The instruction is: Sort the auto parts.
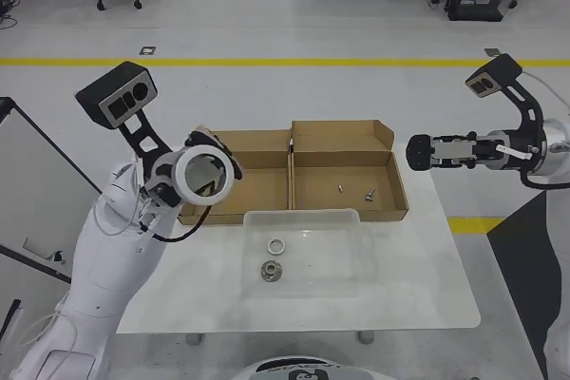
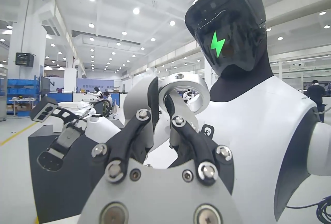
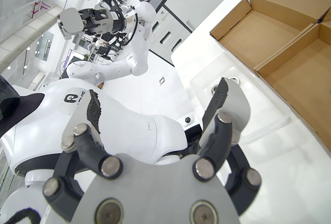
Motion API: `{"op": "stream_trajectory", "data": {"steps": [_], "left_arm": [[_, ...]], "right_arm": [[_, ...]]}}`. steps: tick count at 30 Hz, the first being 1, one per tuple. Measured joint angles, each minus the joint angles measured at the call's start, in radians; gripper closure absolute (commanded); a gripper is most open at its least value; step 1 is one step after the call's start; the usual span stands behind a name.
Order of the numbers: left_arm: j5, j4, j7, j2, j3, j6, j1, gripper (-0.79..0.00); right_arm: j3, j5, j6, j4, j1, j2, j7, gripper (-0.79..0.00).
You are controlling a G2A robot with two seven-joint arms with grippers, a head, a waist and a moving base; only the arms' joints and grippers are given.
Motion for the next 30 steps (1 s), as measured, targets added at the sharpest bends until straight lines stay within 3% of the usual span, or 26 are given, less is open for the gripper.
{"op": "stream_trajectory", "data": {"steps": [11,19,26,30], "left_arm": [[0.306,0.048,0.002,0.003,-0.017,0.000,0.006,0.000],[0.082,0.030,0.000,-0.009,-0.006,0.000,-0.005,0.000],[-0.180,-0.009,0.000,-0.039,-0.018,0.000,-0.006,0.000],[-0.229,-0.012,0.000,-0.056,-0.036,0.000,-0.003,0.000]], "right_arm": [[0.000,0.000,0.000,0.000,0.000,0.000,0.000,-0.785],[0.000,0.000,0.000,0.000,0.000,0.000,0.000,-0.785],[0.000,0.000,0.000,0.000,0.000,0.000,0.000,-0.785],[0.000,0.000,0.000,0.000,0.000,0.000,0.000,-0.785]]}}
